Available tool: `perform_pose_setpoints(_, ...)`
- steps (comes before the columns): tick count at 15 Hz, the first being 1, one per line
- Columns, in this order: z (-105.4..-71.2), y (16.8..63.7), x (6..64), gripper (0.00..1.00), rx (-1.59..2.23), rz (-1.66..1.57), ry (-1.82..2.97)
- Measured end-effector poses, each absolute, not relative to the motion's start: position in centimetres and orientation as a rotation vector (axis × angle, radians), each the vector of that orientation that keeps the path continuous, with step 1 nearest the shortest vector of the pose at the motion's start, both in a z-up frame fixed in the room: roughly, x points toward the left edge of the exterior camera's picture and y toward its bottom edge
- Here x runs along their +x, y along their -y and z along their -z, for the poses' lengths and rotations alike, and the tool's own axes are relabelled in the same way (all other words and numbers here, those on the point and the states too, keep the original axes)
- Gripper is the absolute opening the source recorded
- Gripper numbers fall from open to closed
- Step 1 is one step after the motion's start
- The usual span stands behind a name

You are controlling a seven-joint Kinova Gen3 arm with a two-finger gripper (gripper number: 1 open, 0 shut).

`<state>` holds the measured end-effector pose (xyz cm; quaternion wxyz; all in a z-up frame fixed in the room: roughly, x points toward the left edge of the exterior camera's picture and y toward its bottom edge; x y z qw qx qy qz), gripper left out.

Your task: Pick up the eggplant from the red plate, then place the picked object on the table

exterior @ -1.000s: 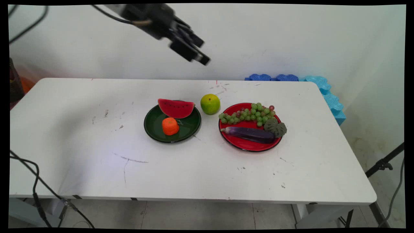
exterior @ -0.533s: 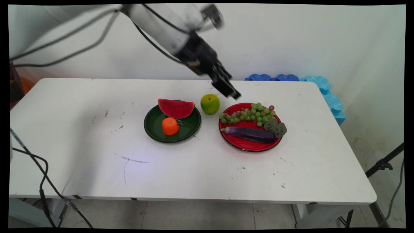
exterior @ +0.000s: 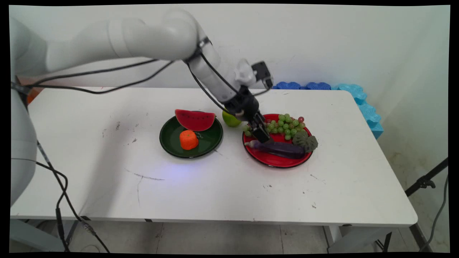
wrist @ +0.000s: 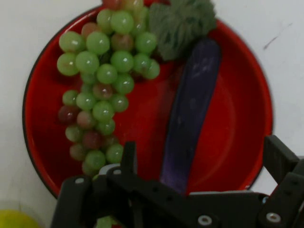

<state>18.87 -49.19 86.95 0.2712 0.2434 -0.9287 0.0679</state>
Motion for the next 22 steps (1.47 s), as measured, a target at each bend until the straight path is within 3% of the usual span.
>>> perform_pose_setpoints(11,-80.0,51.5,15.9,1.0,0.619,-0.218,2.588)
perform_pose_setpoints(12,-79.7,51.6,15.9,0.0,0.616,-0.219,2.59)
perform_pose_setpoints(16,-80.0,51.8,15.7,0.0,0.612,-0.225,2.573)
perform_pose_setpoints(22,-85.3,51.2,17.2,0.0,0.618,-0.243,2.516)
